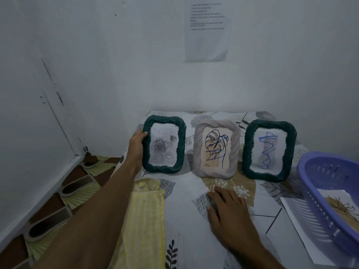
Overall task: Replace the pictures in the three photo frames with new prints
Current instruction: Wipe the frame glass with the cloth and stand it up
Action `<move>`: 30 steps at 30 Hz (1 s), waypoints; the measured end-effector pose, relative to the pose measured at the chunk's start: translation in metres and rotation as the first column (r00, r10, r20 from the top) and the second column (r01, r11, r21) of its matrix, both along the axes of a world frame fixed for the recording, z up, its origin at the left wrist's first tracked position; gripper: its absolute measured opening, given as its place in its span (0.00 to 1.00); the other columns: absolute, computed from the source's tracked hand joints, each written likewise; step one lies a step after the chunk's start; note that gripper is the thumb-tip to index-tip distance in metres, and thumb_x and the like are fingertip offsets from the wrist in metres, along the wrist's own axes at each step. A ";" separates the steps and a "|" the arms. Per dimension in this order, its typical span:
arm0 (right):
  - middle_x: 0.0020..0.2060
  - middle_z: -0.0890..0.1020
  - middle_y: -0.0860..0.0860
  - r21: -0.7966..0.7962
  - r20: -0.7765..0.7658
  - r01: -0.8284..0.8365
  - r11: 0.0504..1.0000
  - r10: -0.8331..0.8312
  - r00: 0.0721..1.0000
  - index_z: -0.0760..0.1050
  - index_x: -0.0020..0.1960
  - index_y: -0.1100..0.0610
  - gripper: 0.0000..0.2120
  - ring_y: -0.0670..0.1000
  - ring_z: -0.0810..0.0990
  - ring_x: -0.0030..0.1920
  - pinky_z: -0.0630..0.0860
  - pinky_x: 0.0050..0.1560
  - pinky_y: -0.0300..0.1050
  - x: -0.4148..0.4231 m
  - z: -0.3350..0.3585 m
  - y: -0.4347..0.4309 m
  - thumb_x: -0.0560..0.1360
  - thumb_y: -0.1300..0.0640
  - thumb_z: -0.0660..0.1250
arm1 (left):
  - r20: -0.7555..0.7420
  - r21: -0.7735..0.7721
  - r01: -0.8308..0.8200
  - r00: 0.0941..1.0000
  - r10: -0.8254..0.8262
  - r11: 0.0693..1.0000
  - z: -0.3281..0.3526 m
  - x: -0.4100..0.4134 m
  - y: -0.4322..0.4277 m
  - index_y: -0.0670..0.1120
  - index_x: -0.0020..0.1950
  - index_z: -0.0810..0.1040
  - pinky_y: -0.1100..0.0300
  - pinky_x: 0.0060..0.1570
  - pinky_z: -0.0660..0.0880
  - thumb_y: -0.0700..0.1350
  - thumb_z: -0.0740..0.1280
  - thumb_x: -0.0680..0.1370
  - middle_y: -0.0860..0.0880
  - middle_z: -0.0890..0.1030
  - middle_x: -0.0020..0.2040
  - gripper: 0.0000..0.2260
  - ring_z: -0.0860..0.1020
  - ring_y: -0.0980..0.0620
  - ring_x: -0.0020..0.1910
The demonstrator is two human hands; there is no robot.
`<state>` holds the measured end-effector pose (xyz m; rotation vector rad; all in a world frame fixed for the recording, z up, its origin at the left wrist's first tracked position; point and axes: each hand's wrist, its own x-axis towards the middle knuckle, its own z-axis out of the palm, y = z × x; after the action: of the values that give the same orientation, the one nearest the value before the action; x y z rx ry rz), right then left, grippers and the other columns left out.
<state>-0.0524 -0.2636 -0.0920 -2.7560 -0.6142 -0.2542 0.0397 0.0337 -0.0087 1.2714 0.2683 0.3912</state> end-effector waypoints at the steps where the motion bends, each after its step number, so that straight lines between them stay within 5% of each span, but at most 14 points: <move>1: 0.71 0.66 0.44 -0.001 -0.007 0.003 1.000 -0.003 1.000 0.66 0.69 0.44 0.20 0.47 0.62 0.69 0.60 0.68 0.48 0.000 0.000 0.000 0.79 0.44 0.51 | -0.017 -0.020 -0.014 1.000 0.014 1.000 -0.004 0.000 0.002 0.48 0.51 0.79 0.34 0.62 0.71 0.49 0.62 0.74 0.36 0.81 0.56 0.10 0.79 0.36 0.56; 7: 0.69 0.68 0.44 0.020 -0.005 0.006 1.000 -0.006 1.000 0.67 0.69 0.45 0.20 0.47 0.64 0.68 0.60 0.66 0.48 0.000 0.003 0.001 0.79 0.45 0.52 | -0.053 -0.046 -0.004 0.999 0.002 0.999 -0.015 -0.003 0.011 0.44 0.64 0.76 0.38 0.63 0.71 0.52 0.61 0.76 0.40 0.80 0.60 0.20 0.77 0.37 0.61; 10: 0.69 0.68 0.44 0.031 -0.006 -0.002 1.000 0.002 1.000 0.67 0.69 0.45 0.19 0.47 0.63 0.68 0.59 0.67 0.47 -0.001 0.003 0.001 0.79 0.45 0.52 | -0.023 0.138 -0.080 0.996 0.084 0.987 -0.016 -0.006 0.003 0.42 0.60 0.74 0.48 0.53 0.76 0.52 0.61 0.78 0.45 0.81 0.50 0.17 0.77 0.36 0.58; 12: 0.68 0.68 0.43 0.036 -0.006 -0.004 0.999 0.005 1.000 0.67 0.68 0.45 0.19 0.46 0.63 0.67 0.59 0.67 0.46 -0.002 0.004 0.000 0.79 0.45 0.52 | -0.012 0.458 -0.227 0.965 0.261 0.860 -0.020 -0.010 -0.005 0.45 0.58 0.71 0.51 0.53 0.72 0.53 0.61 0.79 0.46 0.77 0.54 0.14 0.75 0.39 0.59; 14: 0.67 0.68 0.44 0.053 -0.004 -0.008 0.999 0.008 1.000 0.68 0.68 0.45 0.19 0.46 0.63 0.67 0.59 0.66 0.46 -0.003 0.006 0.001 0.79 0.46 0.52 | 0.100 0.746 -0.353 0.898 0.429 0.564 -0.021 -0.023 -0.017 0.46 0.62 0.68 0.51 0.57 0.66 0.53 0.64 0.78 0.44 0.71 0.61 0.17 0.69 0.44 0.62; 16: 0.67 0.69 0.44 0.077 -0.006 -0.011 0.997 0.011 1.000 0.69 0.68 0.46 0.19 0.47 0.64 0.66 0.60 0.67 0.47 -0.004 0.007 0.000 0.79 0.46 0.54 | 0.233 0.842 -0.403 0.872 0.431 0.360 -0.019 -0.043 -0.035 0.46 0.63 0.67 0.49 0.57 0.65 0.51 0.65 0.75 0.44 0.69 0.62 0.19 0.66 0.46 0.62; 18: 0.66 0.70 0.45 0.115 -0.019 -0.007 0.993 0.010 1.000 0.70 0.67 0.48 0.19 0.47 0.65 0.66 0.60 0.68 0.48 -0.003 0.008 0.000 0.78 0.48 0.56 | 0.264 0.896 -0.348 0.917 0.299 0.275 -0.024 -0.065 -0.058 0.49 0.63 0.68 0.49 0.58 0.66 0.51 0.65 0.74 0.46 0.69 0.62 0.19 0.66 0.48 0.61; 21: 0.62 0.74 0.46 0.195 -0.025 0.026 0.980 -0.022 0.999 0.73 0.64 0.50 0.16 0.48 0.68 0.63 0.65 0.66 0.49 -0.005 0.012 0.000 0.77 0.51 0.58 | 0.033 0.990 -0.040 0.998 0.049 0.137 -0.047 -0.098 -0.092 0.50 0.67 0.69 0.50 0.66 0.66 0.54 0.61 0.78 0.49 0.70 0.67 0.19 0.67 0.48 0.66; 25: 0.54 0.75 0.45 0.154 0.012 0.059 0.986 -0.062 0.998 0.75 0.58 0.50 0.13 0.49 0.70 0.57 0.66 0.60 0.48 -0.009 0.018 -0.004 0.76 0.53 0.58 | -0.196 0.974 0.198 0.980 0.028 -0.107 -0.082 -0.122 -0.105 0.49 0.76 0.61 0.51 0.75 0.50 0.58 0.51 0.81 0.47 0.58 0.78 0.25 0.56 0.48 0.76; 30: 0.57 0.75 0.46 0.056 -0.005 -0.033 0.998 0.033 0.999 0.75 0.59 0.51 0.13 0.50 0.70 0.58 0.66 0.59 0.49 -0.004 0.026 -0.016 0.76 0.51 0.59 | -0.188 0.973 0.189 0.982 0.023 -0.133 -0.085 -0.123 -0.104 0.48 0.76 0.62 0.51 0.75 0.50 0.58 0.51 0.81 0.46 0.61 0.77 0.26 0.59 0.48 0.76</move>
<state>-0.0567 -0.2795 -0.0660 -2.6893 -0.6407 -0.2523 -0.0831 -0.0701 -0.0932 2.9745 -0.1107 0.3619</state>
